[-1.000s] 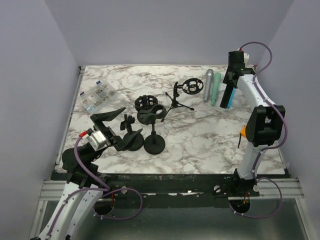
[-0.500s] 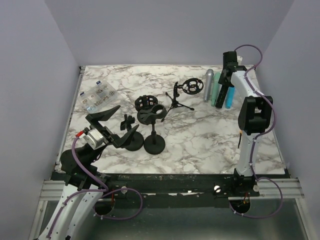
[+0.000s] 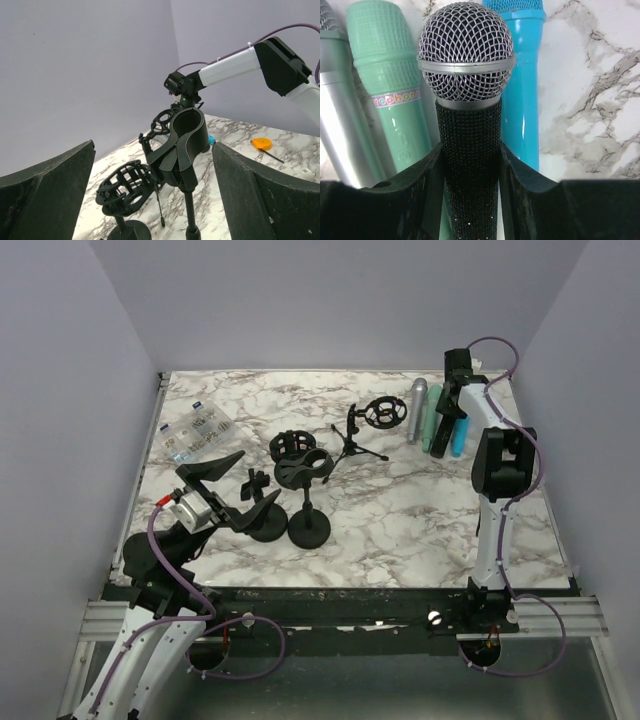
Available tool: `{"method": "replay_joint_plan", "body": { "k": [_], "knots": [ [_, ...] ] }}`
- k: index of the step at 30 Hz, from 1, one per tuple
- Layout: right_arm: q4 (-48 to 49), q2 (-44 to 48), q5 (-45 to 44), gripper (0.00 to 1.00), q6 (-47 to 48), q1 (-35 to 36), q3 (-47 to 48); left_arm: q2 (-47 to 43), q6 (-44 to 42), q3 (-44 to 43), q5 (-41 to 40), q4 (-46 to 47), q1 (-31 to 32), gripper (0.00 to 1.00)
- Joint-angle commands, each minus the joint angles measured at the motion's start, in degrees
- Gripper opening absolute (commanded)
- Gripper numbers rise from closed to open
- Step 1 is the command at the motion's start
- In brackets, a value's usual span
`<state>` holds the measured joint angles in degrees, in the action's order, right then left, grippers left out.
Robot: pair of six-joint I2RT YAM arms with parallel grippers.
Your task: Remove the microphone from the stand
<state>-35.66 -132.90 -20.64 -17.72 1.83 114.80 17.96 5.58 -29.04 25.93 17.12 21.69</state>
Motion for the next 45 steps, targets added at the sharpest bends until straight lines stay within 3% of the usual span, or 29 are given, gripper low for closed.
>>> {"method": "replay_joint_plan", "body": {
  "k": [1,11,28,32,39,45],
  "knots": [
    [0.4,-3.74,0.83,0.12,1.2,-0.98,4.34,0.42,-0.4,-1.59,-1.32,-1.39,1.05,0.99],
    [0.48,-8.85,2.64,0.22,3.87,-1.56,10.44,0.86,-0.84,-1.81,-2.22,-2.18,1.4,0.99],
    [0.6,-9.86,5.88,0.55,4.59,-1.56,11.15,0.06,-1.89,-1.72,-3.96,-2.96,1.94,0.98],
    [0.04,-9.08,6.48,0.57,4.49,-1.53,11.72,0.16,-1.89,-1.79,-3.96,-3.06,2.03,0.98],
    [-3.1,-2.92,7.74,0.57,2.09,-1.55,12.18,0.91,-1.6,-2.09,-3.64,-3.69,2.13,0.98],
    [-0.93,10.3,8.21,0.57,0.62,-1.54,0.21,2.25,1.09,-5.06,-1.18,-7.06,2.16,0.99]
  ]
}}
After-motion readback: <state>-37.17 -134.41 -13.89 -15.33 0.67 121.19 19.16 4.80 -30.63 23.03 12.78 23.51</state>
